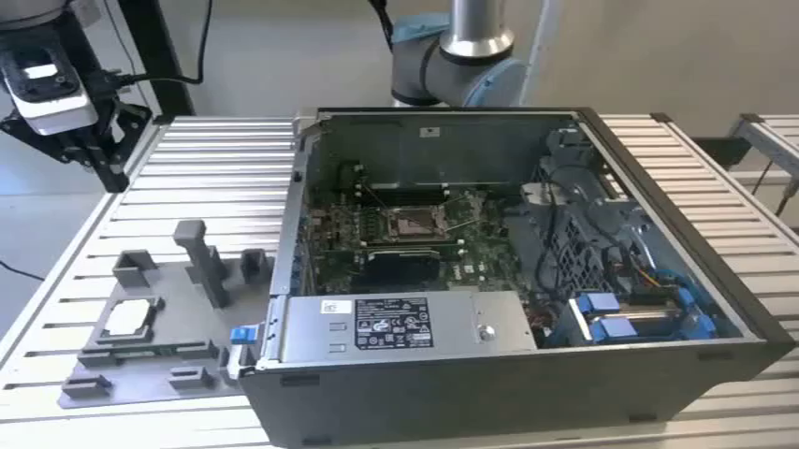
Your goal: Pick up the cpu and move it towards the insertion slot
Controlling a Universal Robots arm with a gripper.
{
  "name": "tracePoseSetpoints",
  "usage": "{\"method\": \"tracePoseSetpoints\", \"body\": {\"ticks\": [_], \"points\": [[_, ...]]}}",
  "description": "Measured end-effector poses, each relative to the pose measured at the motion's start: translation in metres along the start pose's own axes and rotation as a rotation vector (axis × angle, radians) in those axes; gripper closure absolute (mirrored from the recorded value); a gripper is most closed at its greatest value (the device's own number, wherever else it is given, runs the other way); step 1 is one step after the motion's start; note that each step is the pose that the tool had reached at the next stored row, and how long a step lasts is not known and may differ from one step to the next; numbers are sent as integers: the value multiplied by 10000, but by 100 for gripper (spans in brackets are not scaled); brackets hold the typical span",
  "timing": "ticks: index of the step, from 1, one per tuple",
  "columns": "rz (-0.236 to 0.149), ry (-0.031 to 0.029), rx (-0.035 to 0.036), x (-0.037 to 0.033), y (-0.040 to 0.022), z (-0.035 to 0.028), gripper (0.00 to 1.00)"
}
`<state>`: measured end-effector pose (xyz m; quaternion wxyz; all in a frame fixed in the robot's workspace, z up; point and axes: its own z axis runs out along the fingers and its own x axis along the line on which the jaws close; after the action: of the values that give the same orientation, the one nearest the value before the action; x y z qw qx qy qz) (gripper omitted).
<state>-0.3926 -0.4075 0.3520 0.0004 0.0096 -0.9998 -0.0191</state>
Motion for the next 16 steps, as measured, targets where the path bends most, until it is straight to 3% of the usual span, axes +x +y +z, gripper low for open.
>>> {"method": "tracePoseSetpoints", "body": {"ticks": [14,16], "points": [[0,-1,3,0,-2,2,100],[2,0,4,5,-36,11,100]]}}
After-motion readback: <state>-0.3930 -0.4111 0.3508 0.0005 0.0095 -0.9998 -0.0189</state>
